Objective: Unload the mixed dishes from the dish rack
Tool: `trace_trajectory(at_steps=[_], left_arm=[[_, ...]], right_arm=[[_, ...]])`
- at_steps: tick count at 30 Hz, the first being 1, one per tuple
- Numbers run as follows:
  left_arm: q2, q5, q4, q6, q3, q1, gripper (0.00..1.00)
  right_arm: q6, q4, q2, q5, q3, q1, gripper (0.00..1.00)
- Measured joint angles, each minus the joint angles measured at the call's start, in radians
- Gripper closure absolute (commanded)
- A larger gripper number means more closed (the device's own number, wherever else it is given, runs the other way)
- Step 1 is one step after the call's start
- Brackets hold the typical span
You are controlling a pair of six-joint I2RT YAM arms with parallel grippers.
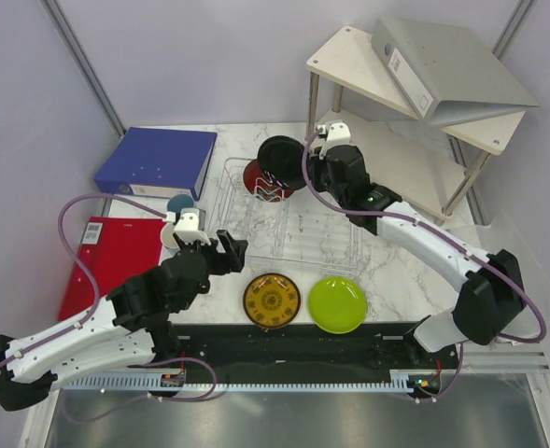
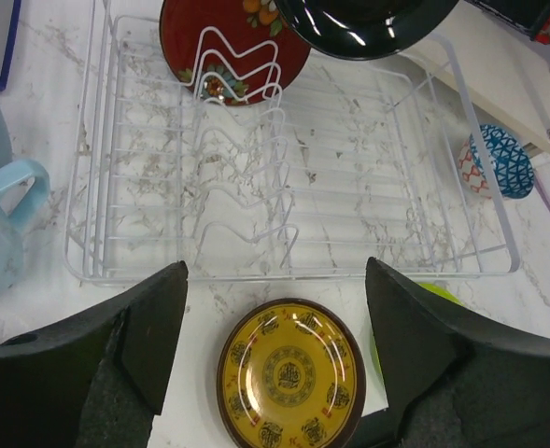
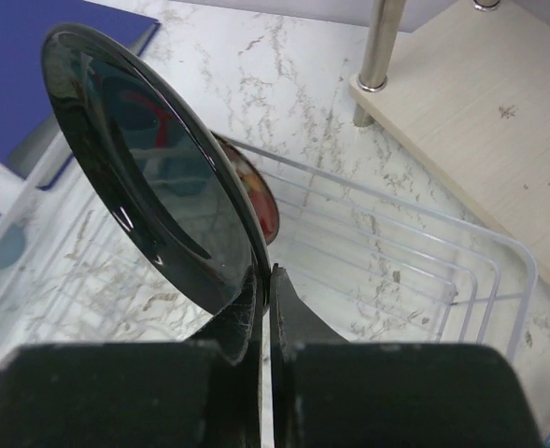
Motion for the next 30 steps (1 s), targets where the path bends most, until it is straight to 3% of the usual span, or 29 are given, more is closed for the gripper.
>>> trace_trajectory(at_steps=[8, 19, 25, 30], left_arm=[[0.077, 0.07, 0.283, 0.101, -0.039, 0.053, 0.01], [0.193, 0.486, 0.57, 0.069, -0.055, 0.373, 0.01], [0.238, 0.622, 0.673, 0.069, -0.055, 0.394, 0.09], [0.291, 0.697, 0.728, 0.064, -0.055, 0.404, 0.31]], right_arm=[[0.157, -0.233, -0.171, -0.148, 0.018, 0.0, 1.0], [0.286, -0.452, -0.358, -0.286, 0.001, 0.0, 1.0], [0.31, -0.486, -0.388, -0.339, -0.032, 0.0, 1.0], [0.317, -0.501, -0.387, -0.373, -0.052, 0.0, 1.0]])
